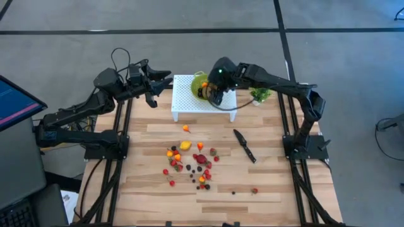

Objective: Pick & Place Fruit
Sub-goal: Adjust the green strainer bowl on the shelf

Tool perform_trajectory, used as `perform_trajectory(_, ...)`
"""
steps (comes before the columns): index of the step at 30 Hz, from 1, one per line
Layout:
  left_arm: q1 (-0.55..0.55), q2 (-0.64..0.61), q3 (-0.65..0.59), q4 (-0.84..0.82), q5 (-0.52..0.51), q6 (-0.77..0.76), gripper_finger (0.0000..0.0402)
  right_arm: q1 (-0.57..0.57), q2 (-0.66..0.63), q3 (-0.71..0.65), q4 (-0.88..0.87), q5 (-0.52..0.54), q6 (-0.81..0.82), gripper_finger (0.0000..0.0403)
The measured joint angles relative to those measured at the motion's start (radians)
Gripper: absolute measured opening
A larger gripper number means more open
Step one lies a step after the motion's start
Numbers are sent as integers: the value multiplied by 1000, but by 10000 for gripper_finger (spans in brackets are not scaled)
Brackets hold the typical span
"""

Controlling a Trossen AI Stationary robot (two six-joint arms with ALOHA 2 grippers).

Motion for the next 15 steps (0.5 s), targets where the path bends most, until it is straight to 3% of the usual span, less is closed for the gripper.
perform_trajectory(8, 0, 0, 0, 0, 0, 0, 142, 155, 0, 0, -134, 0, 66, 174)
perform_trajectory(15, 0, 0, 0, 0, 0, 0, 142, 319, 0, 0, -146, 1, 121, 166)
